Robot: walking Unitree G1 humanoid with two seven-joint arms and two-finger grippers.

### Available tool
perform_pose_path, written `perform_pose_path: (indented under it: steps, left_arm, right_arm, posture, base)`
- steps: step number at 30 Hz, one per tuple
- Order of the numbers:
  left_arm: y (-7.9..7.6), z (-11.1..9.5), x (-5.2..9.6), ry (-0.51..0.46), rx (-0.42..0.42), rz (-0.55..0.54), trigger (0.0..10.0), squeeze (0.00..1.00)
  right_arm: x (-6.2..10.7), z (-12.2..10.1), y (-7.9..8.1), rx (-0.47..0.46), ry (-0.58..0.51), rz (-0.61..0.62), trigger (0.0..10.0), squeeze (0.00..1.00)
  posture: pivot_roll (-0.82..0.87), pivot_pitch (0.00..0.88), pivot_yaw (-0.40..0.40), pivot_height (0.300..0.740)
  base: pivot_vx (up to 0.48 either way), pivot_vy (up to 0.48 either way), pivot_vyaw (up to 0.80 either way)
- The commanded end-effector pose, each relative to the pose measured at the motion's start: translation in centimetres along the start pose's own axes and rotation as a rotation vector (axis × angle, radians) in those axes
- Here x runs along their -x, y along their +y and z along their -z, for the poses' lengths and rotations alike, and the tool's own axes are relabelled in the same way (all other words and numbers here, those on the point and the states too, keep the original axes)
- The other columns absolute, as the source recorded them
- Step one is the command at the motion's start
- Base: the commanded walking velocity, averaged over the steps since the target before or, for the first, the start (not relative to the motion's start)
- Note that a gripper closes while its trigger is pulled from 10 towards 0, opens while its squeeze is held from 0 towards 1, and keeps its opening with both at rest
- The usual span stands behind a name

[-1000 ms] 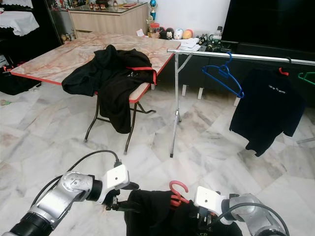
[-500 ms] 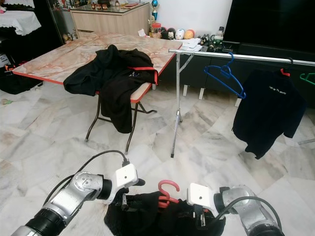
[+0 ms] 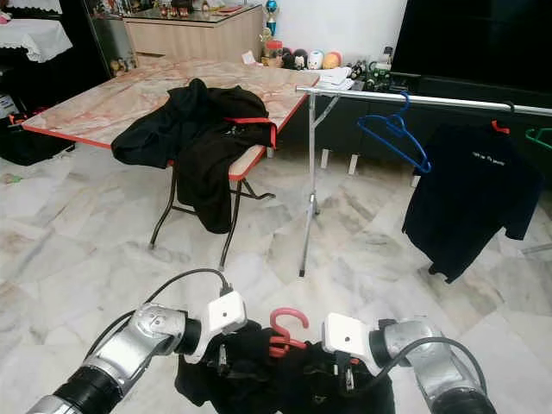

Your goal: Hang hanger

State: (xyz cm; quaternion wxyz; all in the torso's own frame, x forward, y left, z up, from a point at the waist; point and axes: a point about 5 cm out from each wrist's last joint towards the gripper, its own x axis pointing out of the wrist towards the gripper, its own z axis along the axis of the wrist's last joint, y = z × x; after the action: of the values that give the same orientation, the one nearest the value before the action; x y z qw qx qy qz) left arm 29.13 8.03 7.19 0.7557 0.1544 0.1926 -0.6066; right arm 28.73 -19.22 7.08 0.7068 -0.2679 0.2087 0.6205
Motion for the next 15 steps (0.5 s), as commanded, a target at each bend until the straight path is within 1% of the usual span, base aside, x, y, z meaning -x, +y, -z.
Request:
perform_pose_path:
  steps: [1,2,7,15]
  left_arm:
    - [0.33,-0.14,0.2,-0.01,0.008,-0.007,2.8,0.0]
    - [0.36,-0.15,0.19,-0.013,0.01,-0.01,0.0,0.0]
    - [0.36,-0.17,0.13,-0.02,0.015,-0.008,0.0,0.0]
    - [0.36,-0.32,0.01,-0.034,0.02,0.005,0.0,0.0]
  right_arm:
    - [0.3,-1.58,-1.0,0.045,-0.052,0.031,0.0,0.0]
    - [0.28,-1.66,-1.07,0.045,-0.054,0.033,0.0,0.0]
    - [0.34,-1.9,-1.29,0.045,-0.062,0.038,0.0,0.0]
    - [0.33,-1.88,-1.23,0.035,-0.069,0.033,0.0,0.0]
  posture:
    - [-0.07,0.012,0.031,0.74]
    - [-0.07,0.01,0.031,0.74]
    - [-0.07,0.008,0.032,0.74]
    - [-0.07,0.0,0.033,0.74]
  base:
    - [0.0,0.0,0.0]
    - [0.0,0.0,0.0]
    - [0.0,0.0,0.0]
    - [0.0,0.0,0.0]
